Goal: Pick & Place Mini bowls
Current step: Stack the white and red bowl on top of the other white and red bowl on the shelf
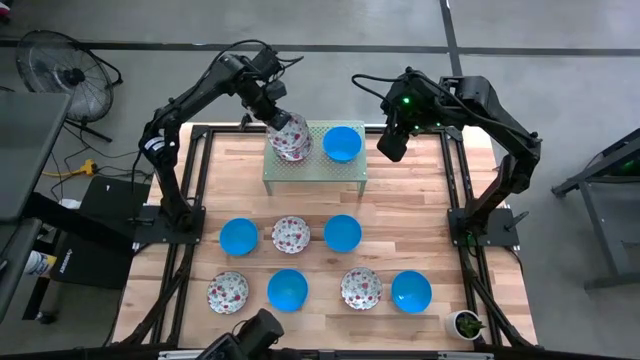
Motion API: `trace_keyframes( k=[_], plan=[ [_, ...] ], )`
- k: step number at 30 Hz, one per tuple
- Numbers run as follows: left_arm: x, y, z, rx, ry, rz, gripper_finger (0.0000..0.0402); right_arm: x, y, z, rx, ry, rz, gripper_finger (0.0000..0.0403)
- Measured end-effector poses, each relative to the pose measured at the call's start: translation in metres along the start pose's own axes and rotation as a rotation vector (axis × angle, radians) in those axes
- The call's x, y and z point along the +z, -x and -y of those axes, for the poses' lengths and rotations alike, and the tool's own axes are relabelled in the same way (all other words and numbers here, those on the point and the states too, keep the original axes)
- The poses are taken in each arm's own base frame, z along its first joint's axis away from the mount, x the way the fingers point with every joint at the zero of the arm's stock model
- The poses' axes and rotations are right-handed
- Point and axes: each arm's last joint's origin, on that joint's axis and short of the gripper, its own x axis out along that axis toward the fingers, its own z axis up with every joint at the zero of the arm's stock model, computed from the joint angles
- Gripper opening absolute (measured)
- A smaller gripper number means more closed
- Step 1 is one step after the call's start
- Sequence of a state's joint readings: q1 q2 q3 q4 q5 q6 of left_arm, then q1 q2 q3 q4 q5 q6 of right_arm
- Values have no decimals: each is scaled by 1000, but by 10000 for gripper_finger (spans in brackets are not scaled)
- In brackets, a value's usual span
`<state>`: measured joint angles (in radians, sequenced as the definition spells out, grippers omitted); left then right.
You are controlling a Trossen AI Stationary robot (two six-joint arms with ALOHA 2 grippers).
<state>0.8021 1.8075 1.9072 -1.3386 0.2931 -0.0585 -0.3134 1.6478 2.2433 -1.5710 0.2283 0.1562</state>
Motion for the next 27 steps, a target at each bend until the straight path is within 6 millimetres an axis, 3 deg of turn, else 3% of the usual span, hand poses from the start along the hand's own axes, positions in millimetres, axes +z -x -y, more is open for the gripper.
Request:
trace_keyframes(
  k=[27],
  plan=[
    [2, -8, 10, 52, -34, 1, 6, 0, 0, 0, 1, 2, 0, 165]
  ],
)
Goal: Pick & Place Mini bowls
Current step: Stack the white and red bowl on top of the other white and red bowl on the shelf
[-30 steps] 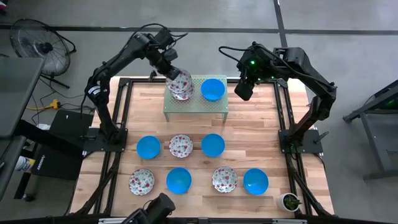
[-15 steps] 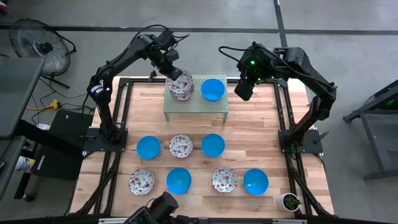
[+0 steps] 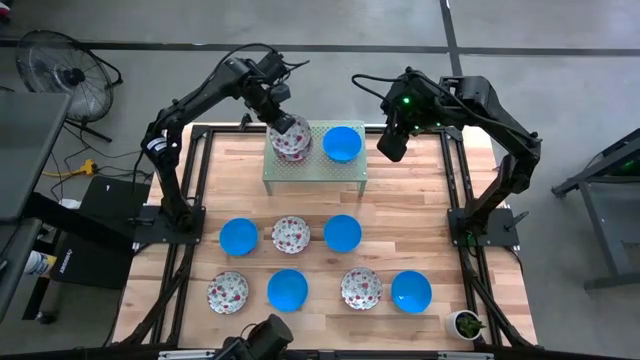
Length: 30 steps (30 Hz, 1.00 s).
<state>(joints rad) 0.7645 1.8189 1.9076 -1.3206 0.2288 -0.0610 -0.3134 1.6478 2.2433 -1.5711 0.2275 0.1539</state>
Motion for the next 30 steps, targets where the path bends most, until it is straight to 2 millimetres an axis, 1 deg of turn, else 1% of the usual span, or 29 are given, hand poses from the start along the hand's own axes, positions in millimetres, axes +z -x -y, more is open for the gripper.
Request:
trace_keyframes(
  k=[4, 10, 13, 30],
  plan=[
    [0, 0, 0, -1, 0, 2, 6, 0, 0, -1, 19, -1, -3, 165],
    [0, -2, 7, 13, -21, 1, 6, 0, 0, -1, 21, -1, -3, 165],
    [3, -6, 11, 9, -19, 7, 6, 0, 0, -1, 30, 1, -4, 165],
    [0, -8, 9, 23, -17, -28, 6, 0, 0, -1, 33, 10, -5, 165]
  ],
)
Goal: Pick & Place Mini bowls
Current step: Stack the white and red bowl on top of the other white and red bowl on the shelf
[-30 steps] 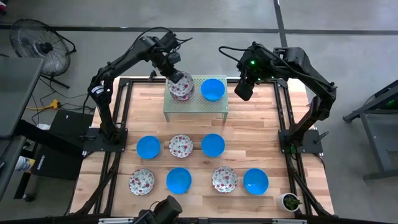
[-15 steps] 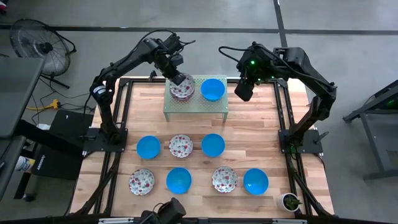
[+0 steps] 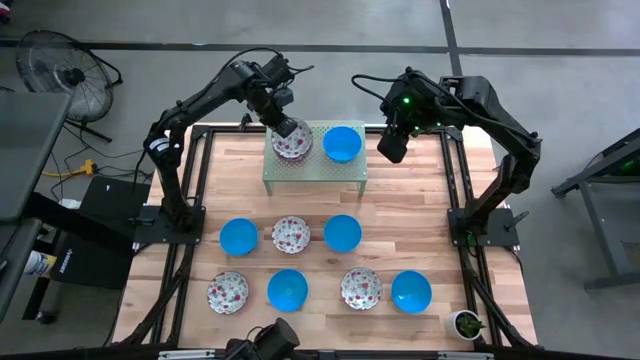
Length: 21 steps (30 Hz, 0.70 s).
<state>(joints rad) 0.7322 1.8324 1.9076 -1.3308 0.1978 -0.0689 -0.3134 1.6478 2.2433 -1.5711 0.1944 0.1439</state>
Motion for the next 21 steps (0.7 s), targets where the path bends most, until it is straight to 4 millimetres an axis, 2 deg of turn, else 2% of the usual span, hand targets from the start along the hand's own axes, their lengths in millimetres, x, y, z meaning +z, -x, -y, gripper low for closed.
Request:
trace_keyframes(
  k=[18, 21],
  plan=[
    [0, -7, -2, 10, -7, -5, 6, 0, 0, 0, 0, 7, 0, 165],
    [0, -7, -2, 9, -8, -2, 19, 0, 0, 0, 0, 7, 0, 165]
  ],
)
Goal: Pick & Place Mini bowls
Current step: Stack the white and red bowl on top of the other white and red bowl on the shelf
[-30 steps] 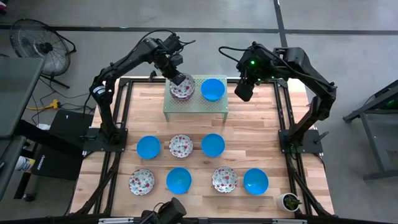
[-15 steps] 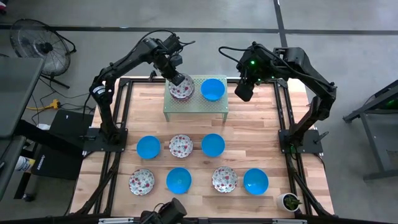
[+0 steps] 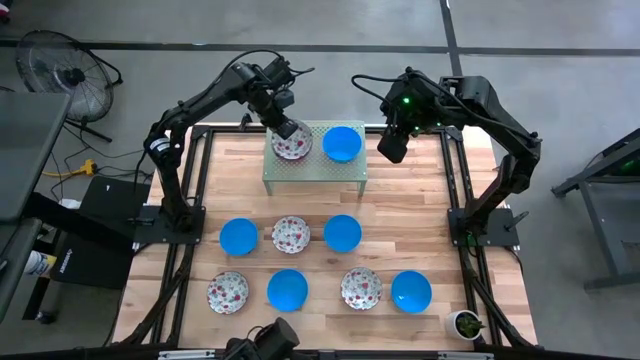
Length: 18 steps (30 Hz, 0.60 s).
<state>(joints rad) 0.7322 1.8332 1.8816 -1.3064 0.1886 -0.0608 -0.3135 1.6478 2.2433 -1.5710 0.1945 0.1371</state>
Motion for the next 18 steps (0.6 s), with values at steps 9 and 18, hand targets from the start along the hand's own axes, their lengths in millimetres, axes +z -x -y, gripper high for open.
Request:
trace_keyframes(
  k=[9, 18],
  plan=[
    [1, 0, 1, -24, -5, 5, 56, 0, 0, 0, 0, 0, 0, 165],
    [0, 0, 1, -41, -8, 3, 60, 0, 0, 0, 0, 1, 0, 165]
  ],
)
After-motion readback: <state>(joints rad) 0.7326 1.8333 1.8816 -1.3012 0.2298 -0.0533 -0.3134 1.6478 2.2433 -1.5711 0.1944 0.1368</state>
